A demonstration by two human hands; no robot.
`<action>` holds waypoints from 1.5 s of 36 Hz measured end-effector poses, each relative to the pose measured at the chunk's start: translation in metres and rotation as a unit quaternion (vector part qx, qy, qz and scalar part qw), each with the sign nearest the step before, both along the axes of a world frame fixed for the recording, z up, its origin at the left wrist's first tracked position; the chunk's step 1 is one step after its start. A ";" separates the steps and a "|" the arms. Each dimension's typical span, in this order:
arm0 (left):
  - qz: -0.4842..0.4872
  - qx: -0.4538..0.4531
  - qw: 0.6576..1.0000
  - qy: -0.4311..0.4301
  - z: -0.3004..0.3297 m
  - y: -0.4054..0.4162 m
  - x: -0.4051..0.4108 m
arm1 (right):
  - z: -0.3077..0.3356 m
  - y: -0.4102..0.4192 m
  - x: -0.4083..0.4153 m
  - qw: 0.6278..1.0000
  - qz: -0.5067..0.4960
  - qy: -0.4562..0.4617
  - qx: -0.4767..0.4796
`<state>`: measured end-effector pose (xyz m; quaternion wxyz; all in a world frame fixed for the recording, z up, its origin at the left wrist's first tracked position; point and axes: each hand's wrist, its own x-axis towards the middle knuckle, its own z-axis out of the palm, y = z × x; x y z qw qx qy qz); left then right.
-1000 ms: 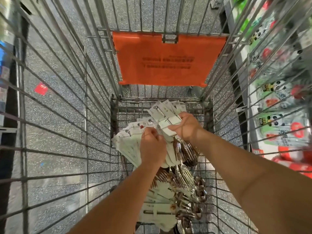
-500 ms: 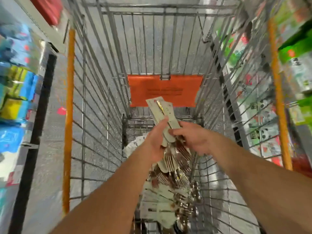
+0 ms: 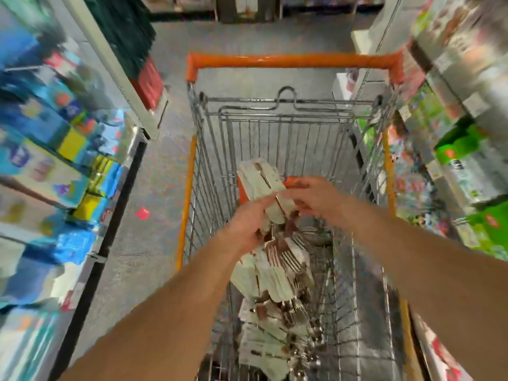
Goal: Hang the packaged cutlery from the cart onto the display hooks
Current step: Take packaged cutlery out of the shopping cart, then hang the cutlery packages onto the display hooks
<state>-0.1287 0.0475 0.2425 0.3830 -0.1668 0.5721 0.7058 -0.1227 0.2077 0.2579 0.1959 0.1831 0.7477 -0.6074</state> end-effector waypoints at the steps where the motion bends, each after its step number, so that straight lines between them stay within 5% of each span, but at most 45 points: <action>1: -0.003 -0.001 1.000 0.004 0.008 -0.004 0.001 | 0.009 -0.003 -0.001 0.999 -0.023 -0.008 -0.022; 10: -0.036 -0.039 0.992 0.115 0.067 -0.050 0.017 | 0.083 -0.049 0.000 0.999 -0.019 0.043 -0.017; 15: 0.068 0.024 0.989 0.131 0.112 -0.084 0.047 | 0.118 -0.088 0.018 0.995 -0.009 0.053 -0.084; 20: 0.126 -0.010 0.979 0.160 0.142 -0.128 0.090 | 0.148 -0.136 0.048 0.989 0.026 0.062 -0.130; 34: 0.199 -0.026 0.960 0.196 0.201 -0.269 0.231 | 0.207 -0.278 0.153 0.968 0.192 0.114 -0.117; 54: 0.385 -0.134 0.882 0.238 0.228 -0.401 0.372 | 0.241 -0.446 0.252 0.914 0.360 0.155 -0.106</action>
